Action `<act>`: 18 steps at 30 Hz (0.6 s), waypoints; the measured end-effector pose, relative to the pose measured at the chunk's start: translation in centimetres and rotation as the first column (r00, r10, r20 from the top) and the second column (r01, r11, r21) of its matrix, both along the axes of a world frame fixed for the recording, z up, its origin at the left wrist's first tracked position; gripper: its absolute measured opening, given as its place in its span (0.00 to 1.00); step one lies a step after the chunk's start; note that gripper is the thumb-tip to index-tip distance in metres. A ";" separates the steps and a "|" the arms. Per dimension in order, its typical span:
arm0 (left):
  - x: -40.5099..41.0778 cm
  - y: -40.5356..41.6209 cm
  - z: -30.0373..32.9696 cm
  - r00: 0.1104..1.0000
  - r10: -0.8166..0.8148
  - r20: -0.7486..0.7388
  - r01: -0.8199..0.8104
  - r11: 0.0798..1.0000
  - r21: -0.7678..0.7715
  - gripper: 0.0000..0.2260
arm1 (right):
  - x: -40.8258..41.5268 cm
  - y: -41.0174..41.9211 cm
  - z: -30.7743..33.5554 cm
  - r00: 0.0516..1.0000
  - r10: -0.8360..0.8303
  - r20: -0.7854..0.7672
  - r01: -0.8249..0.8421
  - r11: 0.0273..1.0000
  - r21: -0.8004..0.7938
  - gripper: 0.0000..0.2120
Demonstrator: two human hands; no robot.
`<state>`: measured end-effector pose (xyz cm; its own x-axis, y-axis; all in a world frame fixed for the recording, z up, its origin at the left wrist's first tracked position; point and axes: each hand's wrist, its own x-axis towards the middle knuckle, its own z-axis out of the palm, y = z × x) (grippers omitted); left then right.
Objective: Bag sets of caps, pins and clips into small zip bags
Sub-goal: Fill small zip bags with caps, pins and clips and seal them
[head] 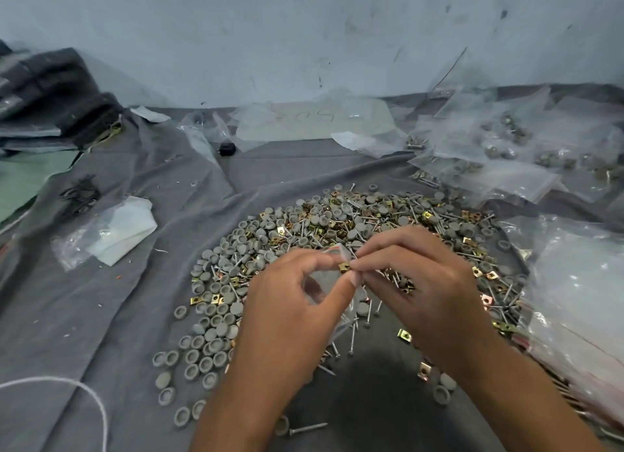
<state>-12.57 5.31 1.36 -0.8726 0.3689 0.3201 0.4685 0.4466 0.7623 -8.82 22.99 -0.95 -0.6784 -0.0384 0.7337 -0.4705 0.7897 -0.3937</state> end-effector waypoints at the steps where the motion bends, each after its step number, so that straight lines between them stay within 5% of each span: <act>1: 0.0 -0.1 0.1 1.000 -0.005 -0.001 0.005 1.000 -0.004 0.11 | 0.0 0.0 0.0 1.000 -0.001 0.010 0.000 1.000 0.004 0.05; 6: 0.0 -0.1 0.4 1.000 -0.019 -0.018 0.019 1.000 -0.009 0.10 | 0.0 -0.6 -0.1 0.998 -0.021 0.061 0.022 0.999 -0.024 0.05; 10: 0.0 -0.2 0.4 0.999 -0.030 -0.032 0.030 1.000 -0.007 0.11 | 0.5 -0.9 0.4 0.986 0.033 0.166 0.000 0.981 -0.194 0.09; 18: 0.3 -0.4 0.6 0.987 -0.135 -0.088 0.125 0.986 -0.105 0.26 | 0.8 -1.1 1.2 0.952 0.218 0.217 -0.030 0.769 -0.639 0.07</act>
<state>-12.22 4.91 2.01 -0.7826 0.5114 0.3549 0.5953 0.4482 0.6669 -8.02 21.88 0.30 -0.8686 0.2639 0.4194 -0.3516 0.2682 -0.8969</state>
